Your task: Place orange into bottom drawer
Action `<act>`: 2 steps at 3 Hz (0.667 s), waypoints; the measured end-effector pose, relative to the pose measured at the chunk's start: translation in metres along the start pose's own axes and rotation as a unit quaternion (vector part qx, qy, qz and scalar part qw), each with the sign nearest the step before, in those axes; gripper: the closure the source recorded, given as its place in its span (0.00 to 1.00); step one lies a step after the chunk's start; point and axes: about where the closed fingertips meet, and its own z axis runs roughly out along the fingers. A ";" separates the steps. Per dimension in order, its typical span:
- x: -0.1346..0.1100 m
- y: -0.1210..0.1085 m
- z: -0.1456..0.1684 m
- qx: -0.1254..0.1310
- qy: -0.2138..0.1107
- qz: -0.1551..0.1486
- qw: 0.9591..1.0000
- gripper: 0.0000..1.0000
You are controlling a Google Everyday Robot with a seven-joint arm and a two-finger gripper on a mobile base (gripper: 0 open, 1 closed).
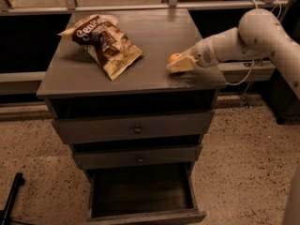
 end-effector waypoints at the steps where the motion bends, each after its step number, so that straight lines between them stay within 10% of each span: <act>1: -0.006 0.036 -0.040 -0.047 -0.108 -0.013 0.993 1.00; 2: 0.003 0.102 -0.084 -0.112 -0.181 -0.056 0.975 1.00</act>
Offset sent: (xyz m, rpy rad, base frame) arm -0.2833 -0.1293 0.0986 0.3728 -0.7834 0.4947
